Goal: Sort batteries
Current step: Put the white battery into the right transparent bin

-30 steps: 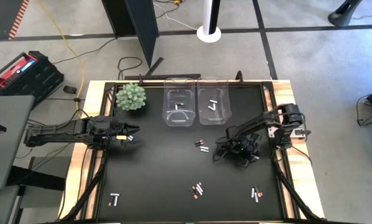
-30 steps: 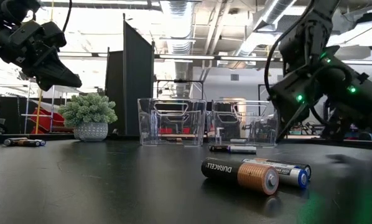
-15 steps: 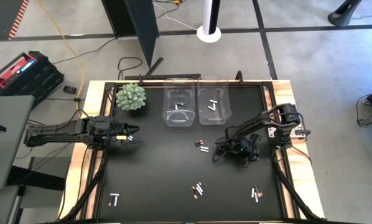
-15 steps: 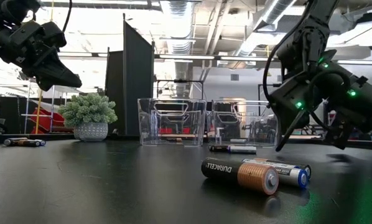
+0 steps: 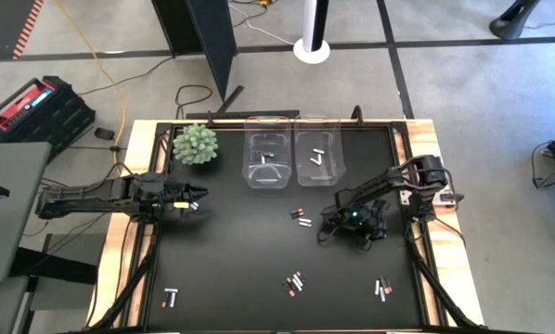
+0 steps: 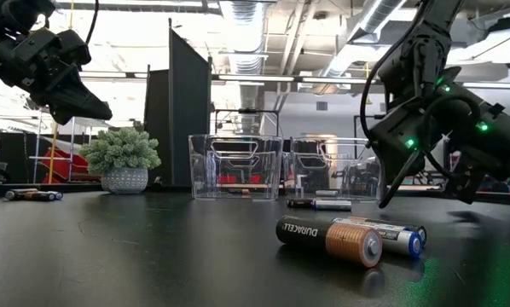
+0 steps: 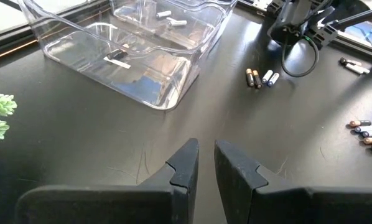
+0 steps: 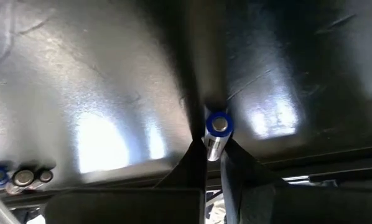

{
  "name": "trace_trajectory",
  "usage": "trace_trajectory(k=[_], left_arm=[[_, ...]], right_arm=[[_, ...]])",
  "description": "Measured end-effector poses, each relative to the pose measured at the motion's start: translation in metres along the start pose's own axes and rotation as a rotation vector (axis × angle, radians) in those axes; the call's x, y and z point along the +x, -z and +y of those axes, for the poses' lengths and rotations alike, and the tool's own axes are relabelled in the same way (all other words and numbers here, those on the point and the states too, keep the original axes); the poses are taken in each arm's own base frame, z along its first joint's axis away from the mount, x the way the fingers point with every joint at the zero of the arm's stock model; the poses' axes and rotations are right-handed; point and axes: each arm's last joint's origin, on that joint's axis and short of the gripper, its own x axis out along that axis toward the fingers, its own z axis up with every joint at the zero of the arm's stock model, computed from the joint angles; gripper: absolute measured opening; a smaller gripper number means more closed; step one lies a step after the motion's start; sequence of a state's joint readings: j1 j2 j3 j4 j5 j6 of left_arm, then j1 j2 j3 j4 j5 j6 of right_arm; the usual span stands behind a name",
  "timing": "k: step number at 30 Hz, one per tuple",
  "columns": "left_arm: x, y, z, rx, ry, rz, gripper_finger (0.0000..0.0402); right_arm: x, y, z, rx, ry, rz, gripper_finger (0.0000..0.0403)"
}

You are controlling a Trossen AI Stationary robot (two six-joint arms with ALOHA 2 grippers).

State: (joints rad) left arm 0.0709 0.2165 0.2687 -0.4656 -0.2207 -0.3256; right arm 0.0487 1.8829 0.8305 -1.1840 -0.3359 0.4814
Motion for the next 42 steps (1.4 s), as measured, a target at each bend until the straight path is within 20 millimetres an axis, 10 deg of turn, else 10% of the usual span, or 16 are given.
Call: trace_trajectory(k=[12,26,42], left_arm=[[0.0,0.0,0.0,0.0,0.0,0.0,0.005],[0.0,0.0,0.0,0.0,0.0,0.0,0.005],[0.0,0.0,0.0,0.0,0.0,0.0,0.005]], right_arm=[[-0.041,0.045,0.001,0.152,-0.075,-0.341,0.0032],[-0.1,0.109,-0.03,0.425,-0.334,-1.19,0.0032],[-0.211,0.09,-0.112,0.383,-0.303,-1.519,0.0031]])
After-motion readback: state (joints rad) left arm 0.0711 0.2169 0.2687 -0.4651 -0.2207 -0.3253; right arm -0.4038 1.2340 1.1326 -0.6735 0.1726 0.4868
